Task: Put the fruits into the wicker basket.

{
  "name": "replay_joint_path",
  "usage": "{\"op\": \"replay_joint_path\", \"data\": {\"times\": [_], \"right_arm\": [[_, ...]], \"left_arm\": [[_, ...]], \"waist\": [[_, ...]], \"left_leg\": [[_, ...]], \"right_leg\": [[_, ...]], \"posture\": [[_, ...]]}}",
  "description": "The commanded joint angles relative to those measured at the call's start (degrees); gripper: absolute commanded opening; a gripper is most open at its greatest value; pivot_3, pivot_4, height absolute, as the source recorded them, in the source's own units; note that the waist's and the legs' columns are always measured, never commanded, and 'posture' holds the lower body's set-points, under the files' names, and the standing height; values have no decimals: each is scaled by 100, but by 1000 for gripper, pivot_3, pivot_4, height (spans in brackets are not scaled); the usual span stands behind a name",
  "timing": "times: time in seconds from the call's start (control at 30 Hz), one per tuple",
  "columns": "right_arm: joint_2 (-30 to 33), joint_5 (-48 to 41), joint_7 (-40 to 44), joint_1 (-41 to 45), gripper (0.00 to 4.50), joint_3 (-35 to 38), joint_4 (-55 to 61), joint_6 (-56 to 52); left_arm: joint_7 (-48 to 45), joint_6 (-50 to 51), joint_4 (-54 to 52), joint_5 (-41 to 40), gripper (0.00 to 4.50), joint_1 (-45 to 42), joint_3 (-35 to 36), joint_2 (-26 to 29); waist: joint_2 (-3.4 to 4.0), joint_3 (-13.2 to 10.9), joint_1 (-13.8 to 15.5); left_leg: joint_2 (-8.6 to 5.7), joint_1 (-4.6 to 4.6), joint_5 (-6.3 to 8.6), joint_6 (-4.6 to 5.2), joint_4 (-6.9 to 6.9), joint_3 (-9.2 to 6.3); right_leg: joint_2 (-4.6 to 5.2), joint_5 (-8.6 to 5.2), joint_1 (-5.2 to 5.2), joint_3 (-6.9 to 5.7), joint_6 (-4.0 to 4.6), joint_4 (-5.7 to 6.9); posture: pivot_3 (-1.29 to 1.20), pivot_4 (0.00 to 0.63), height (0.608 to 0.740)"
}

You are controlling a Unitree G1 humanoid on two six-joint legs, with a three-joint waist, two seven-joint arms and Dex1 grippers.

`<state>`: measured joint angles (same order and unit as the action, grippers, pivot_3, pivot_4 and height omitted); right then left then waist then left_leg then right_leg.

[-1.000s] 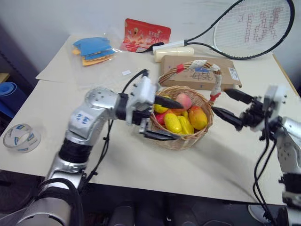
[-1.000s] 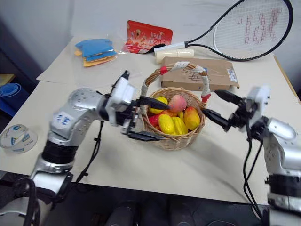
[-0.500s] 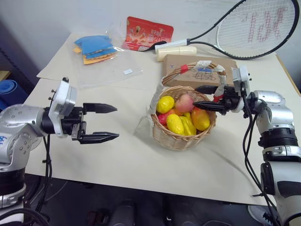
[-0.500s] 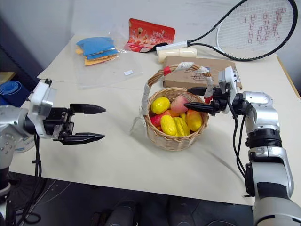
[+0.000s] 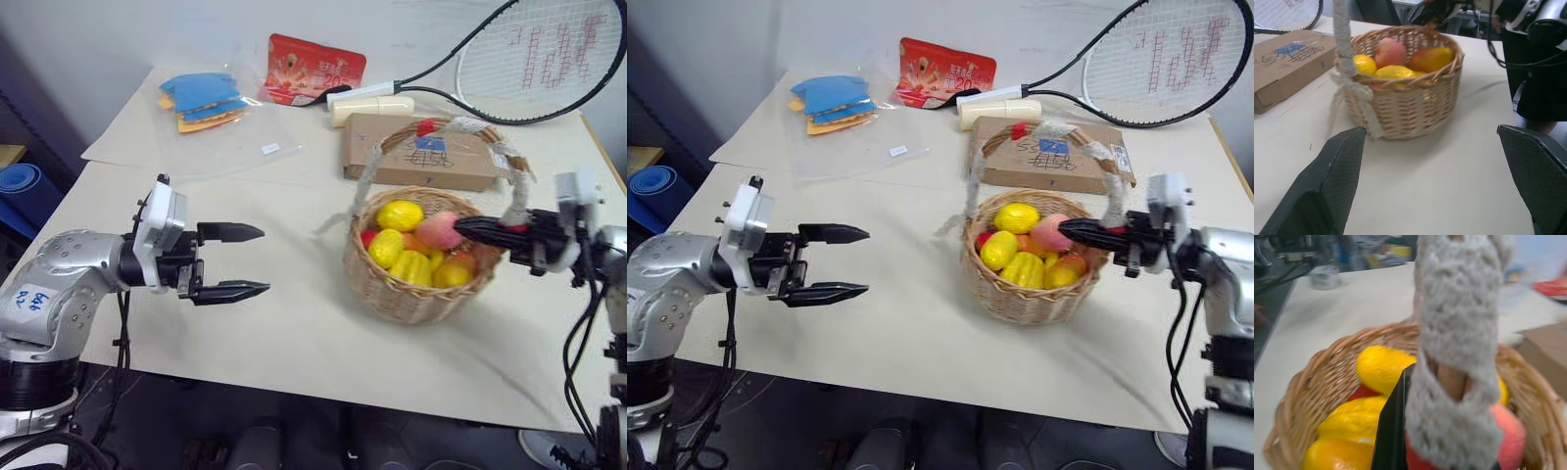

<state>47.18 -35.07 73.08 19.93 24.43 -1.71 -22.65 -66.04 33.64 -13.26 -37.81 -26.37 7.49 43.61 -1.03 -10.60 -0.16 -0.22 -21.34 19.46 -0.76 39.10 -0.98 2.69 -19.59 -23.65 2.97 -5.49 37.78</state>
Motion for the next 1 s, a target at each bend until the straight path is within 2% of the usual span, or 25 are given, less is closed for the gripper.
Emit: {"op": "replay_joint_path", "data": {"times": [0.03,0.13,0.23,0.47,0.63,0.77,0.9,1.0], "right_arm": [[-80,-449,-868,-597,62,1164,961,-197],[-426,-549,-1680,-1126,62,1895,1401,-136],[-805,-335,-2265,-1347,62,2260,1372,365],[-1503,622,-2918,-1463,62,1854,637,1904],[-1647,780,-3286,-1193,62,1591,-85,2273],[-1471,555,-3176,-1345,945,1624,-88,2134],[-1105,321,-3075,-1769,2325,2022,126,2023],[-915,-73,-2648,-2408,3323,2293,665,1839]], "left_arm": [[30,-272,338,166,4500,-362,-269,-267],[-19,-521,627,349,4500,-552,-505,-535],[-38,-758,818,524,4500,-602,-674,-707],[-4,-1292,1075,971,4500,-659,-994,-1048],[-27,-1437,1196,1077,4500,-674,-1026,-1132],[-54,-1613,1384,1190,4500,-677,-966,-1070],[-97,-1724,1497,1197,4500,-637,-885,-994],[-169,-1996,1537,1325,4500,-416,-835,-843]], "waist": [[0,0,13],[0,0,-4],[0,0,-24],[0,1,-29],[1,1,-53],[2,1,-62],[3,2,-36],[3,2,-4]], "left_leg": [[0,1,0,0,0,2],[0,3,0,0,-1,6],[0,12,0,1,-2,21],[0,18,-2,2,-1,29],[0,18,-3,2,-1,31],[2,19,-4,1,-2,26],[0,16,-3,3,-2,29],[0,16,-1,6,-4,26]], "right_leg": [[-2,0,0,3,0,3],[-7,0,0,10,-1,8],[-11,1,0,25,-1,12],[-13,1,0,32,-2,19],[-13,1,-3,35,-2,20],[-14,1,-2,30,-2,22],[-11,1,-2,32,-2,18],[-12,1,1,30,-2,13]], "posture": [[0,150,740],[0,150,740],[0,150,740],[0,150,740],[0,150,740],[0,150,740],[0,150,740],[0,150,740]]}}
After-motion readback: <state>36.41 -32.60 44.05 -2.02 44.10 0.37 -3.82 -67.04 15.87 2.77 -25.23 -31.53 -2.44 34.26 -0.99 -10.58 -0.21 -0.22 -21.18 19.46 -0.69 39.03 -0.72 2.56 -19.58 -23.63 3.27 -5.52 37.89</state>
